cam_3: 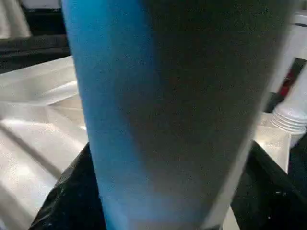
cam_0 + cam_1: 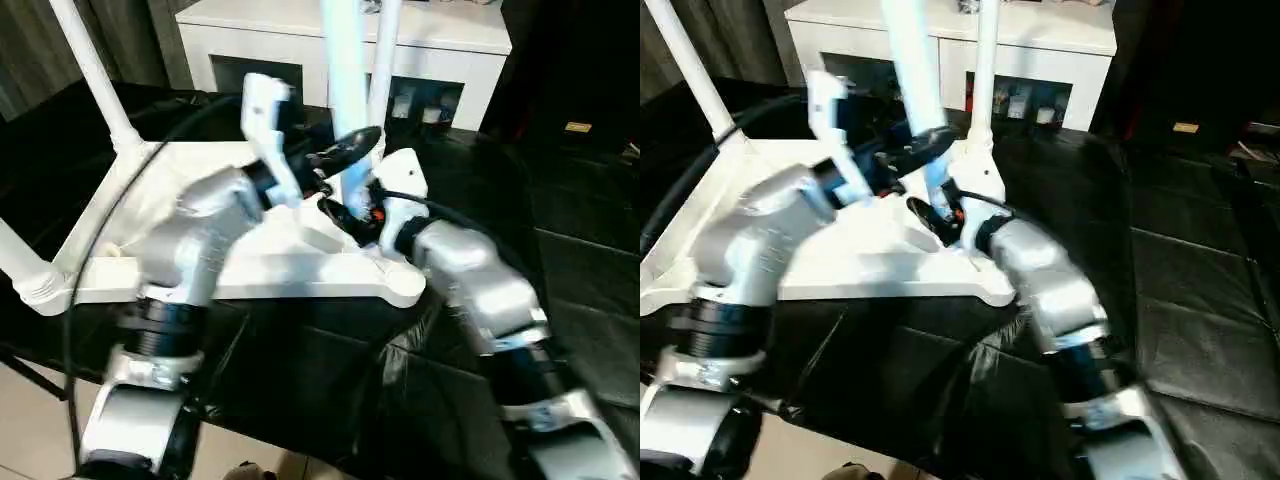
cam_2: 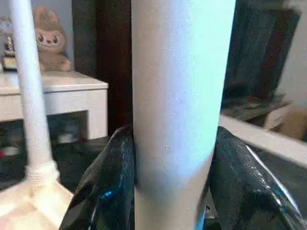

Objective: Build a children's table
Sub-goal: Insert table leg to table base

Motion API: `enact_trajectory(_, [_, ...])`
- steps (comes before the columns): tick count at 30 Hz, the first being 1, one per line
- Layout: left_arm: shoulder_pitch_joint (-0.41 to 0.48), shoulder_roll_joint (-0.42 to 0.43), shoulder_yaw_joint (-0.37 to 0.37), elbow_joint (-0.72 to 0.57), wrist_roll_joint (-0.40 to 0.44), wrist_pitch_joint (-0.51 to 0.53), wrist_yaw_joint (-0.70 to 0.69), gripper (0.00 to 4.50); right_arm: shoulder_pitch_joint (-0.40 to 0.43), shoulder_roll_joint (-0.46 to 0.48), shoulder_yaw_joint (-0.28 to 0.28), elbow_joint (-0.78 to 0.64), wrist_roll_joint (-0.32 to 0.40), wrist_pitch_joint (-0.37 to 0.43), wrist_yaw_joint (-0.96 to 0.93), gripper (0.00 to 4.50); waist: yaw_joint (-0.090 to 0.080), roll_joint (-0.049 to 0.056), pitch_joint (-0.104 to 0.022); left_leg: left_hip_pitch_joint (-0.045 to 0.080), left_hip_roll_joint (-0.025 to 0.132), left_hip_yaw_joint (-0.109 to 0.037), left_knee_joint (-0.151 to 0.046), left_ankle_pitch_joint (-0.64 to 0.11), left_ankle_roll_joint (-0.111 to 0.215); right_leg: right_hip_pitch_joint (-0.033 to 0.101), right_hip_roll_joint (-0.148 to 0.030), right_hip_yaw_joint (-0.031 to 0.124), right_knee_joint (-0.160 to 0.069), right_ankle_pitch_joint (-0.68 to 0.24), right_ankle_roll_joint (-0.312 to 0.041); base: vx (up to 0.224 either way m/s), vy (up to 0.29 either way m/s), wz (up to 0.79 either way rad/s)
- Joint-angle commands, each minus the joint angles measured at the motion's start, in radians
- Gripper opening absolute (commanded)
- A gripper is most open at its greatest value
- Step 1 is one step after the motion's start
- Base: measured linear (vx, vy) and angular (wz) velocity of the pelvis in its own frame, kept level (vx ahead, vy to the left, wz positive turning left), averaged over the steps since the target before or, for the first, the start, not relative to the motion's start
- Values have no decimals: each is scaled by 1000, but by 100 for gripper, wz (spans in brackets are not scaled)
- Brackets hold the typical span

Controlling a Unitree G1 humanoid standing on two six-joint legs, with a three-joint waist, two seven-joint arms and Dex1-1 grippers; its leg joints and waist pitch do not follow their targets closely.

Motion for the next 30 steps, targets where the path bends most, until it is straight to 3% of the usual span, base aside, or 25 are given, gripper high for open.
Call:
enact_trajectory(1, [0, 6, -6, -21, 36, -26, 17, 186, -14, 4, -31, 12, -23, -11, -35, 280, -2, -11, -80, 12, 35, -10, -80, -149, -7, 59, -66, 44, -74, -237, -161, 0, 0, 0])
enact_trajectory(8, [-13, 10, -1, 15, 65, -53, 35, 186, -15, 13, -32, 18, -21, -35, -29, 213, -8, -3, -80, 12, 34, -11, -81, -164, -10, 59, -65, 44, -72, -211, -174, 0, 0, 0])
enact_trajectory(15, [-11, 11, -5, 20, 70, -65, 39, 186, -10, 7, -29, 11, -4, -49, 19, 202, -10, -4, -80, 12, 34, -11, -81, -173, -7, 61, -65, 44, -72, -203, -184, 0, 0, 0])
enact_trajectory(16, [-11, 15, -5, 19, 74, -57, 41, 242, -8, 2, -25, 3, 11, -56, 54, 201, -10, -4, -80, 12, 34, -11, -80, -171, -6, 61, -65, 44, -71, -199, -186, 0, 0, 0])
enact_trajectory(20, [0, 30, 14, -21, -31, 32, -54, 266, 7, -28, -5, -46, 96, -44, 227, 198, -10, -5, -80, 10, 34, -11, -78, -169, 16, 64, -66, 44, -68, -181, -203, 0, 0, 0])
enact_trajectory(23, [20, 79, 21, -58, -159, 116, -216, 296, 38, -89, 7, -121, 203, 10, 419, 197, -7, -8, -79, 10, 37, -10, -78, -153, 38, 66, -65, 43, -64, -159, -221, 0, 0, 0])
enact_trajectory(25, [25, 95, 20, -65, -189, 145, -255, 310, 44, -103, 5, -133, 223, 19, 453, 197, -6, -6, -79, 10, 37, -10, -78, -150, 44, 64, -65, 43, -64, -165, -229, 0, 0, 0])
enact_trajectory(28, [49, 179, -16, -110, -268, 218, -431, 333, 62, -160, -3, -167, 281, 56, 559, 197, -7, -4, -75, 14, 37, -10, -81, -186, 31, 60, -67, 42, -70, -247, -223, 0, 0, 0])
enact_trajectory(30, [40, 181, -9, -96, -269, 210, -448, 333, 66, -190, -6, -171, 293, 66, 601, 196, -8, -3, -74, 18, 38, -11, -81, -206, 19, 58, -65, 43, -74, -276, -212, 0, 0, 0])
